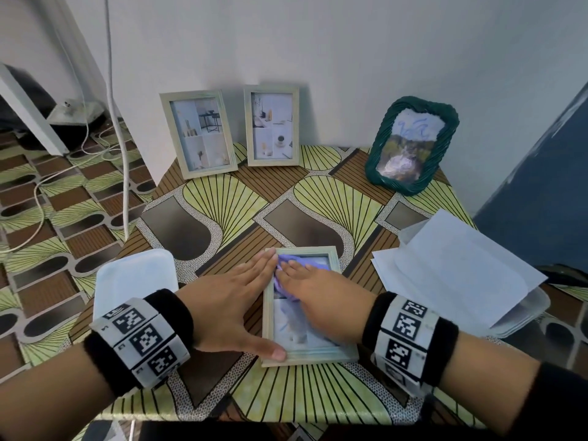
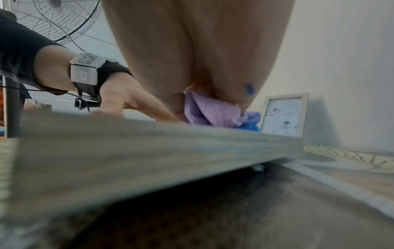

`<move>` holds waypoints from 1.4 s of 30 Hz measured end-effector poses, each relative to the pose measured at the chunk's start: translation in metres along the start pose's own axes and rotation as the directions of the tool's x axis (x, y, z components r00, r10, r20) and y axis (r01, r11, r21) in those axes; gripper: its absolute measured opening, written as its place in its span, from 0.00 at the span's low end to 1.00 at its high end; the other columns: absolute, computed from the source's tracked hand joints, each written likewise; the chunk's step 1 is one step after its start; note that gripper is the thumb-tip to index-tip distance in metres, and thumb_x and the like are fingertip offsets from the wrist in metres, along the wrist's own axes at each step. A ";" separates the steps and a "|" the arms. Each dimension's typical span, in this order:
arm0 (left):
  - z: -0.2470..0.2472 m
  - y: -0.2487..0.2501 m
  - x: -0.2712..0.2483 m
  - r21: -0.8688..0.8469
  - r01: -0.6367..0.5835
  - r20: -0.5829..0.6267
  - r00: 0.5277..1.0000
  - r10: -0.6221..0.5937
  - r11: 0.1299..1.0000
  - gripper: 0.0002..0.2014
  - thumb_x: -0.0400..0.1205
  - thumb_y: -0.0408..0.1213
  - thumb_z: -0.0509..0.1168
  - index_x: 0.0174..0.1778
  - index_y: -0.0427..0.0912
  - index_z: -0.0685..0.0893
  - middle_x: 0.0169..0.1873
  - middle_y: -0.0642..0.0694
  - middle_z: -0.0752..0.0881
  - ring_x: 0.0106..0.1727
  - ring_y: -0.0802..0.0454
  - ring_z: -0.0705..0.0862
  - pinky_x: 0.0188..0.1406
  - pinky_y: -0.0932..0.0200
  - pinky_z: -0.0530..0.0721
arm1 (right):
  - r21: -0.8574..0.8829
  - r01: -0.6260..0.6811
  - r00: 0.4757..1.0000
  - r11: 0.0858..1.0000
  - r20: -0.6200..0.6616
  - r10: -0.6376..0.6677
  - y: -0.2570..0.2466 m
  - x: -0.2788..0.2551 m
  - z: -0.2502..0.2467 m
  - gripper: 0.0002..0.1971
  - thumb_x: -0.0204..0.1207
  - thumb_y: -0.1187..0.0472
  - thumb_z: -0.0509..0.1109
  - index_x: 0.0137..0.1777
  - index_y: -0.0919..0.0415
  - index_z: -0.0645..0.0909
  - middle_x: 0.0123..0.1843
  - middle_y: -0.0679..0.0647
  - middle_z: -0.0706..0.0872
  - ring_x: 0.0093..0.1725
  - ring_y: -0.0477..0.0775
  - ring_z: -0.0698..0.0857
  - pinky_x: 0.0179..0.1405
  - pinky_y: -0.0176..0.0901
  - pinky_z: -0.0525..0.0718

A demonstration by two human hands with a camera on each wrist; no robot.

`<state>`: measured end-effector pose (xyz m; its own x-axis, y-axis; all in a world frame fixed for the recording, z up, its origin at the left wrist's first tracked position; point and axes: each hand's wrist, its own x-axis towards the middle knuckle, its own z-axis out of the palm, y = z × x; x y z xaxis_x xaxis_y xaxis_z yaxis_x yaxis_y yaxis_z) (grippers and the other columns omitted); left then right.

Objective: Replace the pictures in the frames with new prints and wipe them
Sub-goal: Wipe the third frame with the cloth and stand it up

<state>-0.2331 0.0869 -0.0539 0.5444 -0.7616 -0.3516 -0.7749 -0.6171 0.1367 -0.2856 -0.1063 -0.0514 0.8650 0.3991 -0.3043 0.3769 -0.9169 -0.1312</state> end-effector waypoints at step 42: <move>0.002 -0.002 0.000 0.138 -0.084 -0.003 0.996 0.085 0.987 0.53 0.73 0.82 0.35 0.79 0.49 0.20 0.78 0.55 0.19 0.78 0.65 0.20 0.80 0.59 0.29 | -0.155 0.064 0.997 0.986 -0.042 -0.072 0.031 -0.011 0.011 0.32 0.89 0.55 0.56 0.87 0.58 0.45 0.89 0.53 0.52 0.87 0.51 0.51 0.84 0.48 0.51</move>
<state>-0.2325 0.0882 -0.0565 0.4775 -0.8120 -0.3355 -0.8547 -0.5178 0.0366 -0.2870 -0.1389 -0.0625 0.8487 0.4635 -0.2546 0.4787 -0.8779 -0.0022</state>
